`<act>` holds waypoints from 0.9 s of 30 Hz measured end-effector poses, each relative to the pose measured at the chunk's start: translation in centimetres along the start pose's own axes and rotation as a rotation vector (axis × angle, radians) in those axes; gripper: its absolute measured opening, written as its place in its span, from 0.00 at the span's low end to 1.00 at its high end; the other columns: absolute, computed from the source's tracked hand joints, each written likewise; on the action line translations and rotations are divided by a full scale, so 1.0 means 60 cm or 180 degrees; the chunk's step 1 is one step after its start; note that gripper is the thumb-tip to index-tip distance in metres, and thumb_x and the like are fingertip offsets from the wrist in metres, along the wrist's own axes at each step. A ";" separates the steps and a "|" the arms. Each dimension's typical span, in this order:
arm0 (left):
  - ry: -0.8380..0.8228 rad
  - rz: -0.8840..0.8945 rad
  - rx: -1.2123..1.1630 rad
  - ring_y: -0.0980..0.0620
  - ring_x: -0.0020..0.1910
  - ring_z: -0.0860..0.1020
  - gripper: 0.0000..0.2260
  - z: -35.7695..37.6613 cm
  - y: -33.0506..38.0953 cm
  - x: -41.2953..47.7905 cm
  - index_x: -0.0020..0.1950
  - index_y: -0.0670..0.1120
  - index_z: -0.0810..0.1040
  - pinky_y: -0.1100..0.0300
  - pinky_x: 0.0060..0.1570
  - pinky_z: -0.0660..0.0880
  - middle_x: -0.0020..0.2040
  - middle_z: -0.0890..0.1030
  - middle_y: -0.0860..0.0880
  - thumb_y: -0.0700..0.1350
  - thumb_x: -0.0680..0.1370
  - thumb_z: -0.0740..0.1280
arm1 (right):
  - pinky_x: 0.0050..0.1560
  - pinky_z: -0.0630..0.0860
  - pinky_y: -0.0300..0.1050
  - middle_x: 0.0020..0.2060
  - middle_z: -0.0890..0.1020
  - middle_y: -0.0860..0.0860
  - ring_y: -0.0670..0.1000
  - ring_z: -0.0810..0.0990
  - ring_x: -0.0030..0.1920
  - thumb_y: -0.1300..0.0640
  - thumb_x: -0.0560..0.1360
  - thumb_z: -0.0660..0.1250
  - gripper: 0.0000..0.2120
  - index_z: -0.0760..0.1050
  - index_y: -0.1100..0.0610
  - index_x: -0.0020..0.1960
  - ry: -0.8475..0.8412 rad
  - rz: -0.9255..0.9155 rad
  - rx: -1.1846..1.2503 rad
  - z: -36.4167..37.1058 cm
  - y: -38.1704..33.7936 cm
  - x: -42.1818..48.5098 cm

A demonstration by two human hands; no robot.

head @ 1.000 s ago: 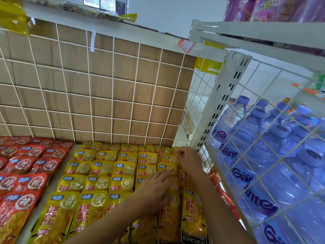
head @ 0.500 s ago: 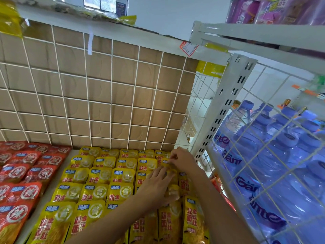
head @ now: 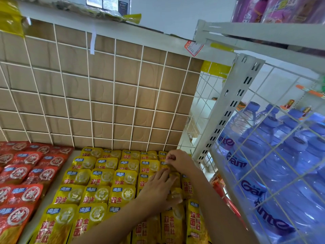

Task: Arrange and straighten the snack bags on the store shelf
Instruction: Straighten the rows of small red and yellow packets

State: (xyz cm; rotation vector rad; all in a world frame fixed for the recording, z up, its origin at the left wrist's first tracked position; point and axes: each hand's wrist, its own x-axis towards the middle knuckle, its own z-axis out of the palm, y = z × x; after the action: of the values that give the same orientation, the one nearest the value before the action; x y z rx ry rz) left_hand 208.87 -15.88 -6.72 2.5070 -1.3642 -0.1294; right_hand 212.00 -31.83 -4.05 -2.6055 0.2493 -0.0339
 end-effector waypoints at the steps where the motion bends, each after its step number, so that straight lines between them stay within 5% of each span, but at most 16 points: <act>1: 0.0004 0.0003 0.0002 0.51 0.75 0.48 0.38 0.001 0.000 0.000 0.75 0.52 0.54 0.54 0.72 0.49 0.76 0.53 0.50 0.69 0.68 0.44 | 0.35 0.64 0.35 0.30 0.72 0.41 0.39 0.70 0.35 0.56 0.72 0.67 0.06 0.74 0.51 0.37 0.0002 -0.0005 -0.0002 0.000 -0.001 -0.001; 9: 0.0167 -0.0241 -0.0100 0.53 0.75 0.46 0.29 -0.023 -0.008 -0.006 0.76 0.50 0.50 0.59 0.71 0.40 0.77 0.49 0.52 0.61 0.78 0.50 | 0.42 0.68 0.37 0.43 0.79 0.48 0.45 0.74 0.44 0.55 0.72 0.68 0.03 0.79 0.54 0.44 0.0218 -0.0028 0.0005 0.005 0.000 -0.008; 14: 0.0099 -0.0623 -0.0089 0.53 0.76 0.43 0.50 -0.025 -0.043 -0.006 0.76 0.49 0.48 0.57 0.71 0.38 0.77 0.47 0.51 0.73 0.61 0.27 | 0.53 0.71 0.44 0.48 0.79 0.50 0.48 0.73 0.51 0.55 0.74 0.66 0.06 0.79 0.52 0.49 0.0478 -0.0038 -0.0155 0.005 0.006 -0.021; 17: -0.0021 -0.0599 0.0106 0.51 0.76 0.43 0.59 -0.024 -0.049 -0.007 0.76 0.48 0.48 0.56 0.71 0.38 0.77 0.47 0.50 0.72 0.53 0.17 | 0.55 0.68 0.44 0.50 0.78 0.50 0.49 0.72 0.54 0.55 0.75 0.63 0.09 0.79 0.52 0.53 0.0710 0.0011 -0.0243 -0.001 0.011 -0.029; 27: -0.0090 -0.0651 0.0128 0.50 0.76 0.44 0.61 -0.022 -0.044 -0.003 0.76 0.46 0.47 0.55 0.73 0.42 0.77 0.46 0.48 0.71 0.50 0.14 | 0.54 0.68 0.43 0.52 0.80 0.51 0.51 0.76 0.53 0.56 0.74 0.64 0.09 0.79 0.54 0.53 0.0538 -0.0047 -0.0323 0.006 0.016 -0.035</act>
State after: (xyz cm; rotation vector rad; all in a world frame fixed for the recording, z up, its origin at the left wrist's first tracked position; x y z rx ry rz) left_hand 211.17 -14.12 -6.23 2.6835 -1.1278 -0.1816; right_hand 209.78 -32.07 -4.79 -2.7082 0.2989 -0.2537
